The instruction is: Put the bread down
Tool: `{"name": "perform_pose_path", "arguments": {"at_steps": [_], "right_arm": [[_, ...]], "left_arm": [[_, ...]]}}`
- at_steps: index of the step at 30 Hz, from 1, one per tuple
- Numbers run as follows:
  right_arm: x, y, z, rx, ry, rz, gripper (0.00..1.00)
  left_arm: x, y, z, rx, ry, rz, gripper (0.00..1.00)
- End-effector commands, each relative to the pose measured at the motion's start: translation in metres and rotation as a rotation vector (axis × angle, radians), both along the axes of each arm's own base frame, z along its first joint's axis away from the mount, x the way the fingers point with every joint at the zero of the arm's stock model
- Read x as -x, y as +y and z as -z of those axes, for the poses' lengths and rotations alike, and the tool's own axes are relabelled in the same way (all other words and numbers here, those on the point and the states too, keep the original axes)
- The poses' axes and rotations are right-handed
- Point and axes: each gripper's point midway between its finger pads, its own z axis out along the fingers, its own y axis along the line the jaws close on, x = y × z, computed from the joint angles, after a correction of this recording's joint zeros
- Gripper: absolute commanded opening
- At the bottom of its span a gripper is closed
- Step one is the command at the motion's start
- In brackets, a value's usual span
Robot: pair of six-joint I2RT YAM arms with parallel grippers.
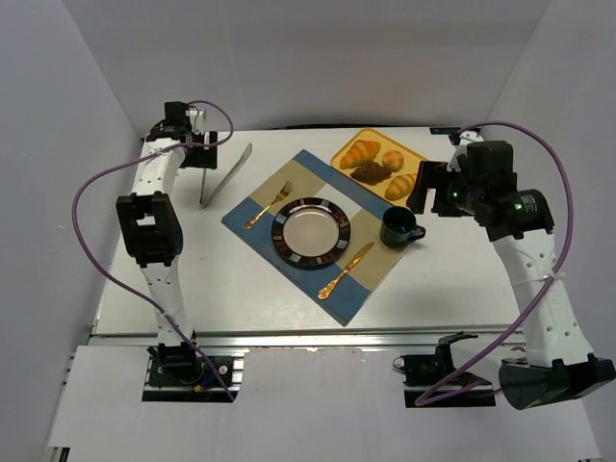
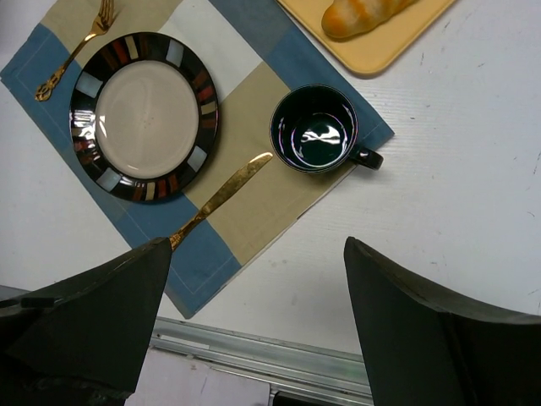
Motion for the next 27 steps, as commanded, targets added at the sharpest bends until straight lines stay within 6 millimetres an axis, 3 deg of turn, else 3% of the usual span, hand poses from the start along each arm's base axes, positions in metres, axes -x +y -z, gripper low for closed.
{"name": "perform_pose_path", "arguments": {"at_steps": [1,5,13,27], "right_arm": [[-0.003,0.004,-0.001,0.002,-0.024,-0.033,0.89],[-0.007,0.005,0.001,-0.002,-0.023,-0.03,0.89],[-0.01,0.005,0.005,0.007,-0.018,-0.03,0.89],[-0.011,0.002,0.013,0.027,0.009,-0.019,0.89]], "left_arm": [[-0.002,-0.011,-0.016,0.023,-0.022,0.097,0.98],[0.002,-0.023,-0.002,0.062,0.017,0.16,0.98],[0.013,-0.021,0.033,0.032,0.107,0.182,0.98],[0.005,-0.023,0.076,0.037,0.135,0.203,0.98]]}}
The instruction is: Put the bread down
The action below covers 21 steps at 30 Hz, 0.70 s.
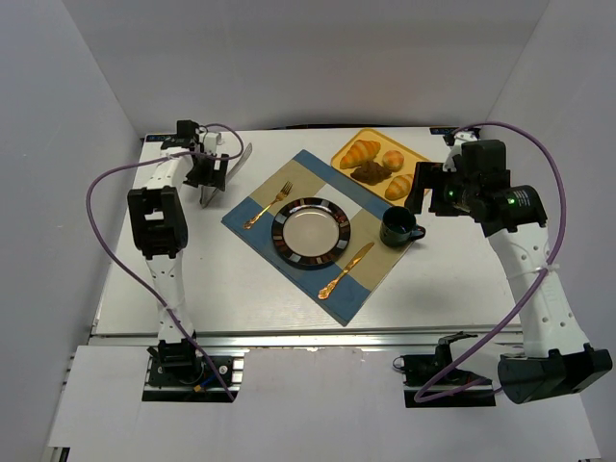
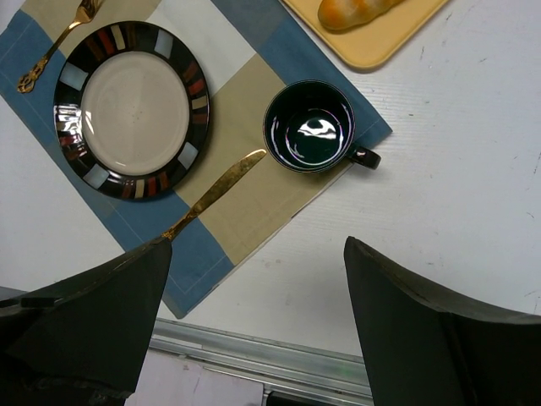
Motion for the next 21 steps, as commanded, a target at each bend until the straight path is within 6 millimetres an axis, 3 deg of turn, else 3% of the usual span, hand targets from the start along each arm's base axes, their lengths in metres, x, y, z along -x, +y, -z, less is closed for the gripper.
{"name": "perform_pose_path", "arguments": {"at_steps": [1,18,21], "right_arm": [[-0.005,0.001,-0.001,0.007,-0.02,-0.007,0.89],[-0.01,-0.002,0.014,0.023,0.014,0.019,0.89],[-0.011,-0.001,0.017,0.021,0.021,0.022,0.89]], "left_arm": [[-0.007,-0.004,0.0,0.0,-0.025,0.024,0.98],[-0.04,-0.002,0.032,0.0,-0.076,-0.005,0.93],[-0.041,-0.005,0.038,0.015,-0.074,-0.009,0.87]]}}
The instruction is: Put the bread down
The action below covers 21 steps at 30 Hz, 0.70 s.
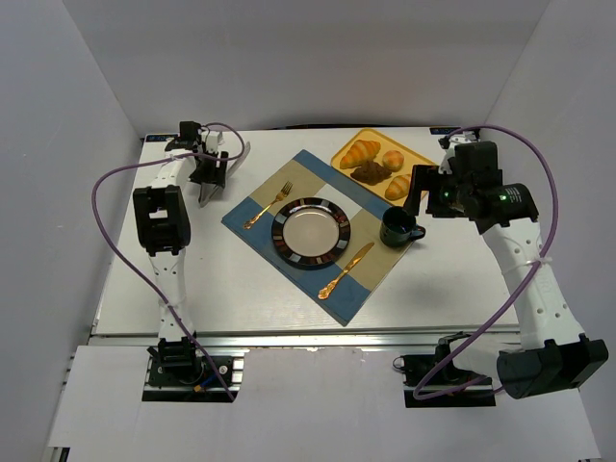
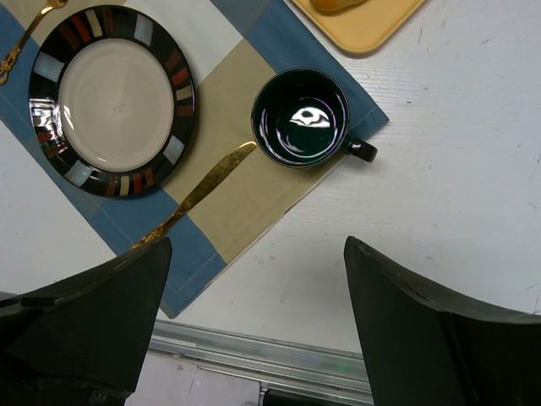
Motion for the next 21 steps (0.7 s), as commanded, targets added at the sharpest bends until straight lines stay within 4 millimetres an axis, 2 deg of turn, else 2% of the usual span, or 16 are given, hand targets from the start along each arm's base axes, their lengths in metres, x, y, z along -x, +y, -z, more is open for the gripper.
{"name": "perform_pose_path", "arguments": {"at_steps": [1,4,6,8,12,13,15,16,18,20,21], "right_arm": [[-0.006,0.0,-0.002,0.001,-0.02,0.01,0.89],[-0.008,0.001,-0.001,0.0,-0.017,0.009,0.89],[-0.009,0.002,-0.002,-0.002,-0.021,0.006,0.89],[-0.009,0.003,-0.002,-0.007,-0.023,0.002,0.89],[-0.009,0.007,-0.005,-0.018,-0.033,-0.013,0.89],[-0.009,0.009,-0.006,-0.024,-0.039,-0.019,0.89],[-0.009,0.01,-0.007,-0.027,-0.05,-0.024,0.89],[-0.009,0.012,-0.006,-0.033,-0.048,-0.03,0.89],[-0.01,0.014,-0.007,-0.038,-0.06,-0.036,0.89],[-0.012,0.015,-0.008,-0.044,-0.077,-0.034,0.89],[-0.013,0.014,-0.007,-0.043,-0.082,-0.031,0.89]], "left_arm": [[-0.014,-0.004,0.015,0.017,-0.03,-0.005,0.83],[-0.014,-0.005,0.017,0.024,-0.026,-0.012,0.67],[-0.015,-0.003,0.01,0.024,-0.038,-0.032,0.58],[-0.02,0.001,-0.002,0.009,-0.071,-0.067,0.55],[-0.033,0.008,-0.056,0.022,-0.191,-0.171,0.5],[-0.038,0.007,-0.087,0.034,-0.256,-0.188,0.48],[-0.043,0.003,-0.12,0.078,-0.322,-0.232,0.48],[-0.044,0.0,-0.154,0.098,-0.389,-0.236,0.48],[-0.043,-0.009,-0.189,0.125,-0.447,-0.23,0.48],[-0.036,-0.047,-0.229,0.161,-0.501,-0.165,0.48],[-0.031,-0.059,-0.239,0.182,-0.502,-0.133,0.49]]}}
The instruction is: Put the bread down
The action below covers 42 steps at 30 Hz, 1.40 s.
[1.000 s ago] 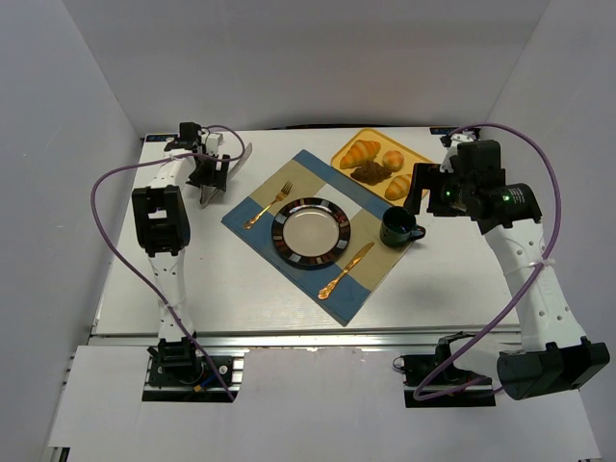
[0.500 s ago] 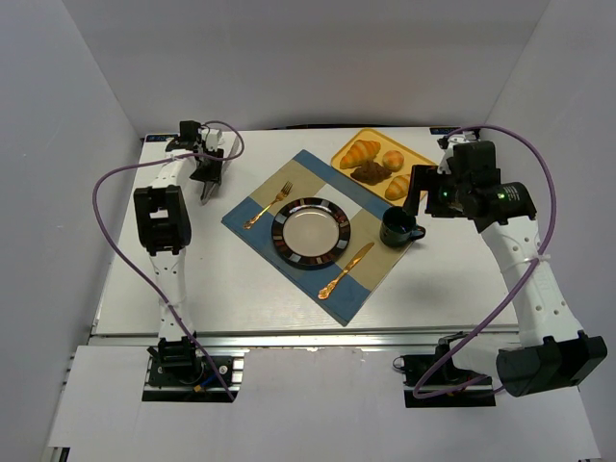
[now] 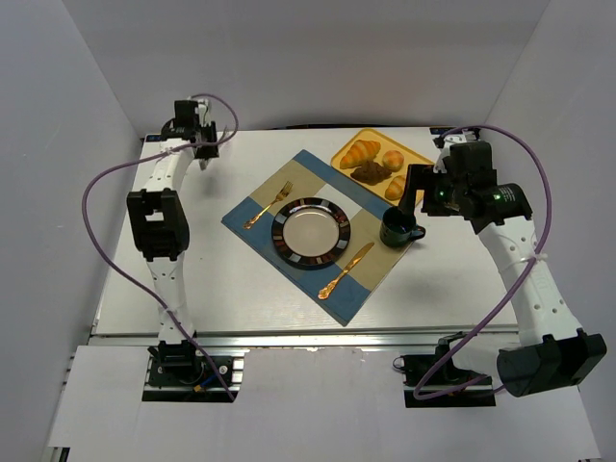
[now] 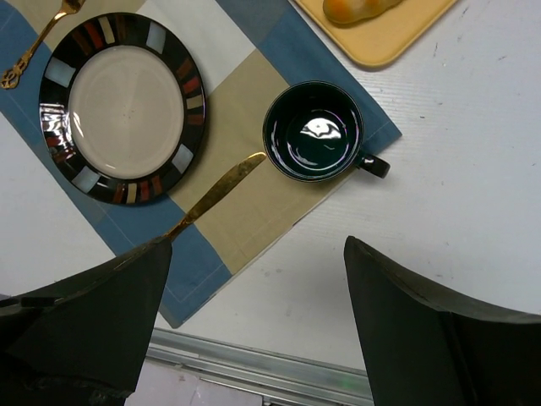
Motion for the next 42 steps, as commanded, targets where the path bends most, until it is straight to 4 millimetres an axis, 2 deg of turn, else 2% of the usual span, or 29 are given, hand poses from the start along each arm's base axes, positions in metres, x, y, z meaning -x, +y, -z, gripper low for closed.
{"name": "perform_pose_path", "arguments": {"at_steps": [1,2,4,5,7,8,11,12,13,16,17,19,20,23,26,29,32,35,42], "right_arm": [[-0.006,0.004,-0.015,-0.032,-0.086,-0.003,0.89],[-0.006,0.004,-0.016,-0.032,-0.097,0.001,0.89],[-0.011,0.001,-0.018,-0.026,-0.13,0.021,0.89],[-0.012,0.001,-0.018,-0.03,-0.14,0.026,0.89],[-0.017,-0.004,-0.023,-0.018,-0.168,0.058,0.89],[-0.018,-0.005,-0.028,-0.028,-0.179,0.069,0.89],[-0.018,-0.004,-0.043,-0.052,-0.226,0.074,0.89],[-0.017,-0.003,-0.05,-0.061,-0.241,0.071,0.89],[-0.014,-0.004,-0.056,-0.065,-0.261,0.071,0.89],[-0.011,-0.005,-0.064,-0.058,-0.298,0.057,0.89],[-0.01,-0.005,-0.064,-0.056,-0.301,0.053,0.9],[-0.005,-0.007,-0.071,-0.056,-0.32,0.052,0.89],[-0.002,-0.008,-0.073,-0.058,-0.325,0.052,0.89],[0.01,-0.01,-0.083,-0.072,-0.354,0.055,0.89],[0.019,-0.016,-0.086,-0.066,-0.371,0.068,0.89],[0.026,-0.02,-0.088,-0.05,-0.371,0.076,0.89],[0.031,-0.024,-0.095,-0.043,-0.384,0.088,0.89],[0.034,-0.026,-0.099,-0.039,-0.389,0.093,0.89],[0.033,-0.029,-0.094,-0.029,-0.373,0.107,0.89]], "left_arm": [[0.003,-0.06,-0.163,0.075,-0.306,0.089,0.49],[0.01,-0.078,-0.173,0.088,-0.313,0.125,0.49],[0.02,-0.097,-0.178,0.103,-0.299,0.167,0.49],[0.027,-0.115,-0.185,0.111,-0.304,0.201,0.49],[0.038,-0.136,-0.186,0.134,-0.291,0.254,0.49],[0.047,-0.155,-0.188,0.154,-0.288,0.29,0.49],[0.063,-0.192,-0.189,0.202,-0.275,0.37,0.49],[0.068,-0.2,-0.188,0.207,-0.267,0.383,0.49],[0.076,-0.219,-0.187,0.221,-0.257,0.424,0.49],[0.091,-0.243,-0.185,0.237,-0.229,0.468,0.5],[0.1,-0.259,-0.184,0.249,-0.215,0.495,0.5],[0.11,-0.274,-0.175,0.241,-0.185,0.522,0.5],[0.121,-0.289,-0.171,0.221,-0.177,0.563,0.5],[0.141,-0.31,-0.154,0.164,-0.136,0.637,0.51],[0.157,-0.325,-0.136,0.12,-0.09,0.707,0.53],[0.169,-0.332,-0.119,0.055,-0.061,0.759,0.54],[0.17,-0.335,-0.11,0.024,-0.06,0.78,0.54],[0.163,-0.336,-0.101,-0.001,-0.062,0.784,0.55],[0.141,-0.345,-0.082,-0.05,-0.075,0.796,0.55]]}}
